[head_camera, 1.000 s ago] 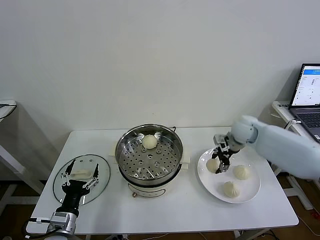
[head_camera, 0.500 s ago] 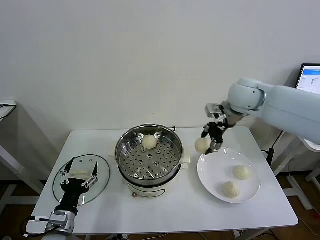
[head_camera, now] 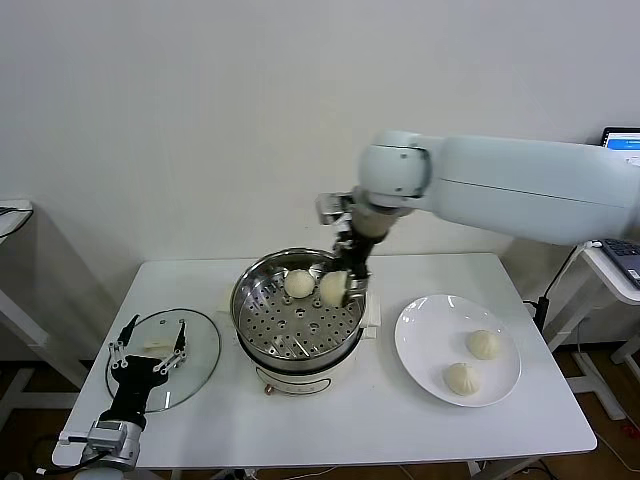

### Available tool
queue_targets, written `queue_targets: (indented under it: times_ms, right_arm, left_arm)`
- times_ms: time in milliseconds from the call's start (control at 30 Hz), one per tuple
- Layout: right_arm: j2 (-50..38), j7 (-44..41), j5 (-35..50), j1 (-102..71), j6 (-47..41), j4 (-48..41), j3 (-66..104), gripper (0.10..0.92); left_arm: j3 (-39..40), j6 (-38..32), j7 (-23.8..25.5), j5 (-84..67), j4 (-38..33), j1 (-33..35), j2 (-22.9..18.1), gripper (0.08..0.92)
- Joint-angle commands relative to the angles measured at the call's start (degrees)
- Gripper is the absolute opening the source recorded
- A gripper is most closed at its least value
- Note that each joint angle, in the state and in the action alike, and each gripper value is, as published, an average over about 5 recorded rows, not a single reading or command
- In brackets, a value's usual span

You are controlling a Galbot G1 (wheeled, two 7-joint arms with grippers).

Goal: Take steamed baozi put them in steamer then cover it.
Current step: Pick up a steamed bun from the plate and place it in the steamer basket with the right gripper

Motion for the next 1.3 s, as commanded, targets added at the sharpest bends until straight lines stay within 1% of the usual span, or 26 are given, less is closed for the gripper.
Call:
queue_targets:
  times_ms: [33,233,367,600,800,900,1067,1167,1300]
  right_arm:
    - [16.60,0.23,-0.50,-7.13,-1.39,-14.41,1.24,0.698]
    - [20.88,-1.32,-5.19,-13.33,-0.03,-24.44,3.05,0.700]
    - [22.50,-2.07,-7.88,-16.01,0.77,-28.86,4.10,0.703]
    - [23.93,-2.87,-11.08,-18.57,1.50,-32.45,5.13,0.704]
    - [24.12,-3.22,-12.34,-19.57,1.76,-32.91,5.30,0.704]
    - [23.88,-3.24,-12.57,-19.68,1.71,-32.56,5.52,0.715]
    - [20.71,-3.27,-11.81,-18.18,1.40,-28.62,6.31,0.798]
    - [16.39,-3.70,-10.30,-15.14,1.29,-23.68,6.40,0.819]
    - [6.76,-5.18,-6.76,-7.80,1.72,-14.38,4.61,0.822]
  left_arm:
    - [-0.84,0.08,0.06,-0.34,0.05,-0.02,0.07,0.823]
    - [-1.50,0.09,0.16,-0.66,-0.18,0.06,0.20,0.823]
    - [-1.84,0.10,0.28,-0.84,0.08,-0.04,0.28,0.823]
    - [-1.68,0.15,0.32,-0.91,0.33,-0.38,0.27,0.823]
    - [-2.03,0.10,0.36,-0.96,0.52,-0.32,0.24,0.823]
    - [-2.19,0.05,0.39,-0.99,0.55,-0.24,0.19,0.823]
    - [-2.36,-0.03,0.39,-0.98,0.33,0.04,0.02,0.823]
    - [-2.48,-0.04,0.35,-0.97,0.09,0.26,-0.03,0.823]
    - [-2.49,-0.03,0.26,-0.88,-0.23,0.57,-0.07,0.823]
